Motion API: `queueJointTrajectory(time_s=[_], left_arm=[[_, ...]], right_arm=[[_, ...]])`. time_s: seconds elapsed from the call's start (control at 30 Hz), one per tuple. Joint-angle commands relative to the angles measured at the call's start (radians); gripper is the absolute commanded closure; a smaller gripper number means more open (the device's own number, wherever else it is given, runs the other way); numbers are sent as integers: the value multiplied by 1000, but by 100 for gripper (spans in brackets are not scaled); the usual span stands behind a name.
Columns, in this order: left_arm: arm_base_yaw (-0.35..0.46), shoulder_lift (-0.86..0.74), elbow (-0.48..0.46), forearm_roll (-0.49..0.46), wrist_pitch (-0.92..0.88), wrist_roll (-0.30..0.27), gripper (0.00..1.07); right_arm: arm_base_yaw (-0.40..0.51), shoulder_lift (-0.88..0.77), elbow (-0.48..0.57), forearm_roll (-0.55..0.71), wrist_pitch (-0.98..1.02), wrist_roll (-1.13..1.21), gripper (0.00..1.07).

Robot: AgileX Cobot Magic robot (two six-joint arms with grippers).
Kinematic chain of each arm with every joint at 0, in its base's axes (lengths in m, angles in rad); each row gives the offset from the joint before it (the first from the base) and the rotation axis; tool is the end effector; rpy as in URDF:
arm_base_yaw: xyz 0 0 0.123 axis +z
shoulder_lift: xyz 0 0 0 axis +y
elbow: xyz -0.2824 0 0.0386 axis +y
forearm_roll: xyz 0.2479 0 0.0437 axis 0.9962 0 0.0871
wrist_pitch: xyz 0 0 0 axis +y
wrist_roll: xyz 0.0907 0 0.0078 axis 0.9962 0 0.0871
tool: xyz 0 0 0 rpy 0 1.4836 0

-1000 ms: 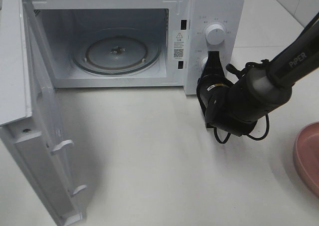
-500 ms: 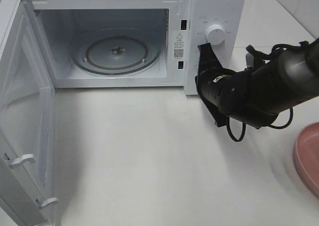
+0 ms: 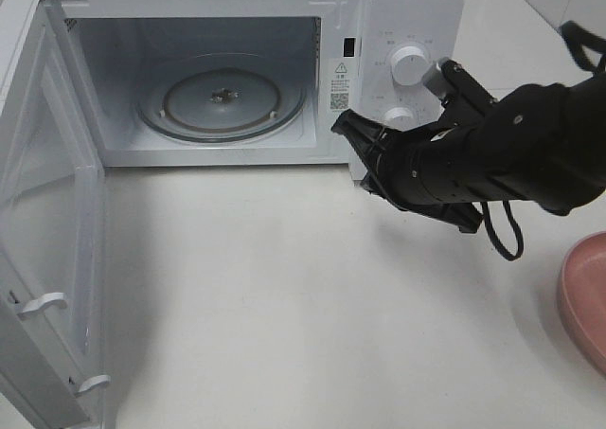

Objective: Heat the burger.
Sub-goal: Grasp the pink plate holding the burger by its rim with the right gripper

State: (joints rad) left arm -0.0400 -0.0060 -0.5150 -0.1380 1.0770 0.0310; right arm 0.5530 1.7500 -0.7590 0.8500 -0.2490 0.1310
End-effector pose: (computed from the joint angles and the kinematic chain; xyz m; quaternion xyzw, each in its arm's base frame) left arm -0.0091 -0.0107 0.2806 0.0341 0.8493 -0.0712 0.5220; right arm 0.2869 0.1574 0.1503 0.2233 0.8835 0.2157 0.3508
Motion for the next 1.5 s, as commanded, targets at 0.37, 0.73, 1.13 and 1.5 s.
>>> queueJointTrajectory(time_s=[0.37, 0.73, 1.13, 1.5], left_arm=[[-1, -17, -1, -5, -10, 0, 7], [-1, -17, -1, -5, -10, 0, 7], [-1, -17, -1, -5, -10, 0, 7], [-1, -17, -1, -5, -10, 0, 7]], right_arm=[[-134, -175, 2, -288, 572, -291, 104], [-135, -335, 2, -850, 952, 73, 88], [-135, -446, 2, -998, 1110, 37, 4], [-190, -446, 3, -994, 1199, 49, 8]])
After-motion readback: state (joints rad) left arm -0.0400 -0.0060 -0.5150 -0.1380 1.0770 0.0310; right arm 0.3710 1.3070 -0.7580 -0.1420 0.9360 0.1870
